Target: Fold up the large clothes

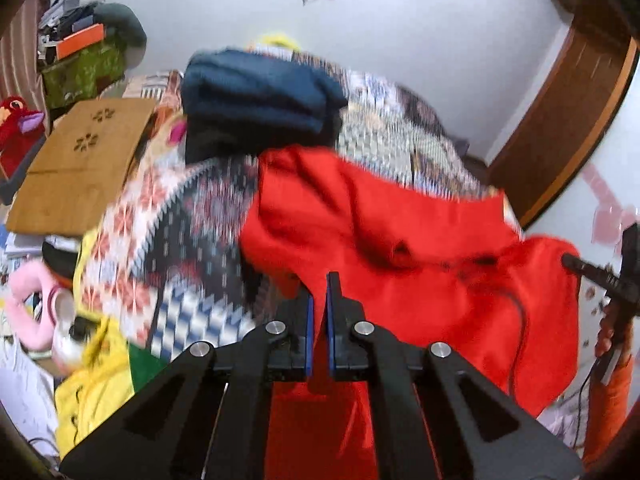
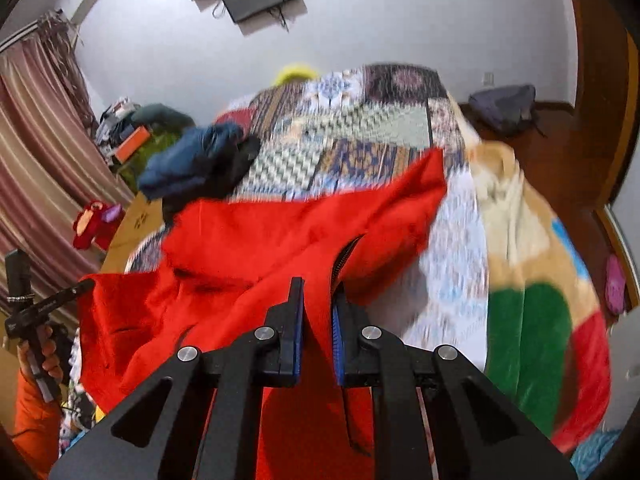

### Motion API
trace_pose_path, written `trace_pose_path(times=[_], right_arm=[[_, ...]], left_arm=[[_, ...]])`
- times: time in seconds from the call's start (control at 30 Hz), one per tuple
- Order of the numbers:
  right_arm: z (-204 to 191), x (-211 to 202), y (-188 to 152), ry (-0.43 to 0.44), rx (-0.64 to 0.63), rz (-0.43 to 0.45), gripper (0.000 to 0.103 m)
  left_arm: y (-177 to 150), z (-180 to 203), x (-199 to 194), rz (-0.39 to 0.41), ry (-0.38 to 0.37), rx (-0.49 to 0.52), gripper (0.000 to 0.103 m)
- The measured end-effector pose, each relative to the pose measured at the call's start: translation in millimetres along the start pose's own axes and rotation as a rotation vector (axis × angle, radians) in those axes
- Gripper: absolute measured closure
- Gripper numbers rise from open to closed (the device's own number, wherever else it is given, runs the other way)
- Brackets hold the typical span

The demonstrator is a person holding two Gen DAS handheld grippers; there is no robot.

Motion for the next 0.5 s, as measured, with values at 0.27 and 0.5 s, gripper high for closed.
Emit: trace_pose_path(times=[0.27, 0.5], right_arm=[[40.4, 49.0, 28.4, -0.146, 0.065, -0.029, 0.093], [57.3, 70.6, 13.8, -0.156, 0.091, -0.112, 0.077]], left_arm=[[36.8, -42.4, 53.2, -0.007, 0.194, -0.065, 0.099], [6.0, -61.2, 111.6, -0.170, 0.242, -0.062, 0.096]])
Point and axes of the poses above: each gripper's, at about its wrist camera, not at the fingertips, and x roughly the way its jaws point, z to its right, y to its top, the point moved 6 cm from there along x, roughly the way its jaws point, and after that the axes turned 6 degrees about -z, right-handed, at the moved point
